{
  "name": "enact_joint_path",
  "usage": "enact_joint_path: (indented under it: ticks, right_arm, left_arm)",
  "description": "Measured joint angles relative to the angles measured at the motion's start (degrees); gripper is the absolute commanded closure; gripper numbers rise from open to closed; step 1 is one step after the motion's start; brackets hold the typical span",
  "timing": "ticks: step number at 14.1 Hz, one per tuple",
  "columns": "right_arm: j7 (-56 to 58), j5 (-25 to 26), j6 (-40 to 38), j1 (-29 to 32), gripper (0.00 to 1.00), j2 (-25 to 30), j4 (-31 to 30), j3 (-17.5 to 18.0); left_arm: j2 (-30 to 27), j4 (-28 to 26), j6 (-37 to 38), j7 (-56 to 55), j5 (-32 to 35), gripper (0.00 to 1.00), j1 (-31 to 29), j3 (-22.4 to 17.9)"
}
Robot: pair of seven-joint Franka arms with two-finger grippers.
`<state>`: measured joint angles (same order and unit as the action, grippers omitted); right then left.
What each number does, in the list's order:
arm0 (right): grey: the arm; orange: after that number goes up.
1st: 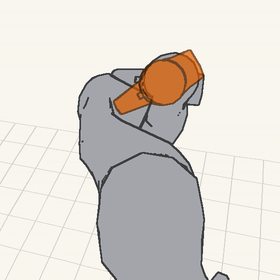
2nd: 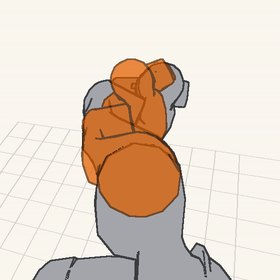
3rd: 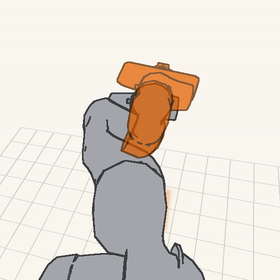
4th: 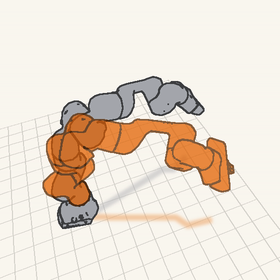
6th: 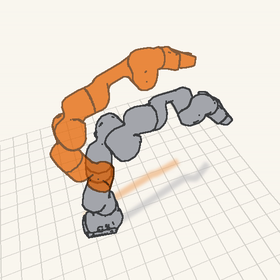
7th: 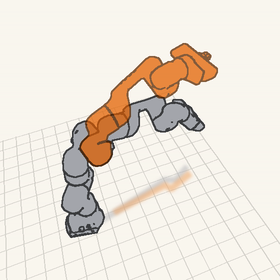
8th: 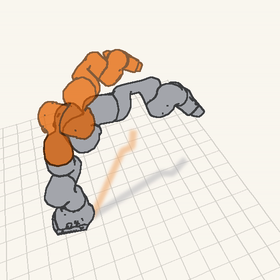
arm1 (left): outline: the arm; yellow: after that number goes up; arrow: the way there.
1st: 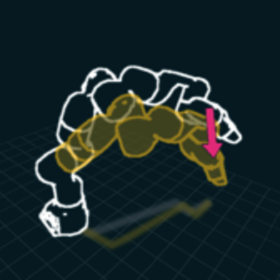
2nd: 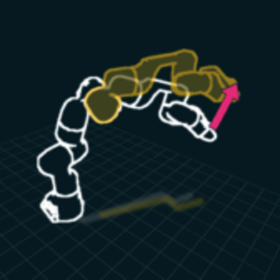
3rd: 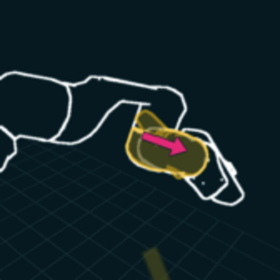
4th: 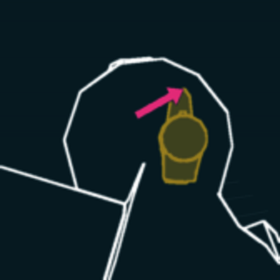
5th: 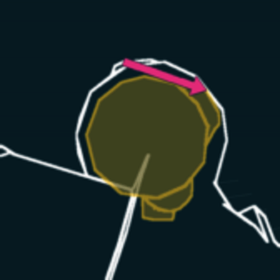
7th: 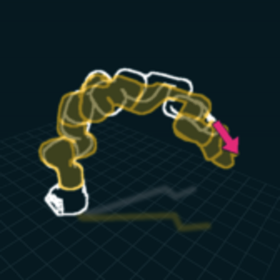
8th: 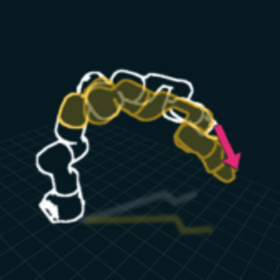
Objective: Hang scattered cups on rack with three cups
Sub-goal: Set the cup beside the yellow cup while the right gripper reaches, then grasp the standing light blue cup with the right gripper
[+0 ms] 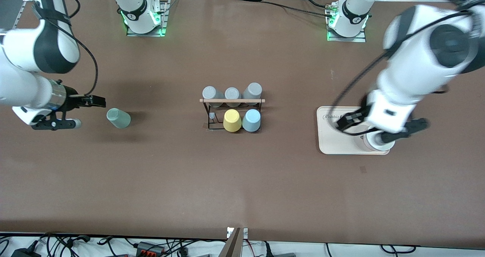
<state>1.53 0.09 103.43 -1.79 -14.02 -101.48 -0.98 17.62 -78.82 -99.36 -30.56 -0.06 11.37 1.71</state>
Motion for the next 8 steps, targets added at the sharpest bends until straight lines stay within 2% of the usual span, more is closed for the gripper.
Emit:
enact_joint_path:
  ticks: [4, 8]
  right_arm:
    - [0.00, 0.24, 12.36, 0.19, 0.00, -0.96, -7.82, -0.48]
    - [0.00, 0.26, 25.30, 0.44, 0.00, -1.93, -17.02, -0.76]
  left_arm:
    - [-7.80, -8.28, 0.07, 16.37, -0.05, 0.00, -7.50, 0.11]
    - [-12.70, -11.76, 2.40, 29.36, -0.05, 0.00, -12.45, 0.20]
